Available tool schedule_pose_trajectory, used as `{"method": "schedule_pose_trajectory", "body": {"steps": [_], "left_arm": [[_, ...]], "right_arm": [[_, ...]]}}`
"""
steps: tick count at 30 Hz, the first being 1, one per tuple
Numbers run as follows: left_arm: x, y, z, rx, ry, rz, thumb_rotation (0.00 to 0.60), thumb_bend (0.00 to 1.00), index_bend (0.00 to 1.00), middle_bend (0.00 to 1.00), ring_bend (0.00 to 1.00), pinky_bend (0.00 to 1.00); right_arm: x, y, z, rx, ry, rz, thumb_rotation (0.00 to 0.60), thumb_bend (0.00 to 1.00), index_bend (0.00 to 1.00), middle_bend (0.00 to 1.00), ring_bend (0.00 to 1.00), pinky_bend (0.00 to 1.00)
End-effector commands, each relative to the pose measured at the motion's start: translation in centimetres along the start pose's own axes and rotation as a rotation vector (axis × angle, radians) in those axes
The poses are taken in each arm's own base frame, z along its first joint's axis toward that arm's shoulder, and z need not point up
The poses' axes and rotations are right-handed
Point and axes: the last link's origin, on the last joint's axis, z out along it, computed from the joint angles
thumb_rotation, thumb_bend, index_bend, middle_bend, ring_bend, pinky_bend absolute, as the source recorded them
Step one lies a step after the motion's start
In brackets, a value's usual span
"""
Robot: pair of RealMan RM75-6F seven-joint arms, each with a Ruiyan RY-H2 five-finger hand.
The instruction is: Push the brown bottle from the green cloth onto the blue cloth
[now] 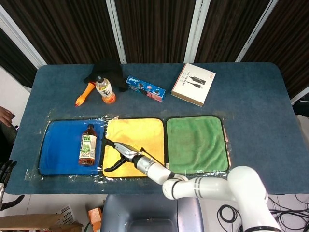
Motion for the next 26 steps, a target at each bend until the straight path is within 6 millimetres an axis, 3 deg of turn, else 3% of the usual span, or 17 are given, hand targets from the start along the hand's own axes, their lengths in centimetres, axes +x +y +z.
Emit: {"method": "schedule_pose_trajectory", "body": {"steps": [1,8,13,15,18,26], "left_arm": [[-0.3,0.3,-0.1,-0.010,0.001,-0.006,0.600,0.03,0.00,0.05,0.00,0.07],[-0.7,2.2,0.4,-0.069,0.015,-0.032,0.600,0.03,0.00,0.05,0.00,0.07],[-1.0,3.8,1.0,-0.080,0.032,-0.023,0.600,0.04,0.00,0.05,0.00,0.07],[-1.5,4.3,1.0,-0.077,0.022,-0.029,0.600,0.04,0.00,0.05,0.00,0.07],[-2.0,4.5,0.9,-0.062,0.001,-0.001,0.600,0.04,0.00,0.05,0.00,0.07],[-1.9,5.0,0.5,-0.095,0.003,0.014,0.600,0.04,0.00,0.05,0.00,0.07]], "right_arm": [[5.1,4.1,-11.5,-0.001,0.183,-0.214,0.574,0.06,0.00,0.11,0.03,0.11],[8.6,11.5,-27.6,-0.206,0.363,-0.613,0.577,0.06,0.00,0.03,0.00,0.08],[7.5,15.7,-36.9,-0.468,0.463,-0.852,0.600,0.07,0.00,0.00,0.00,0.04],[6.3,16.8,-39.3,-0.531,0.569,-0.861,0.600,0.07,0.00,0.00,0.00,0.03],[5.0,17.9,-41.0,-0.546,0.686,-0.823,0.600,0.08,0.00,0.00,0.00,0.02],[4.4,17.4,-41.8,-0.471,0.710,-0.849,0.600,0.08,0.00,0.00,0.00,0.02]]}}
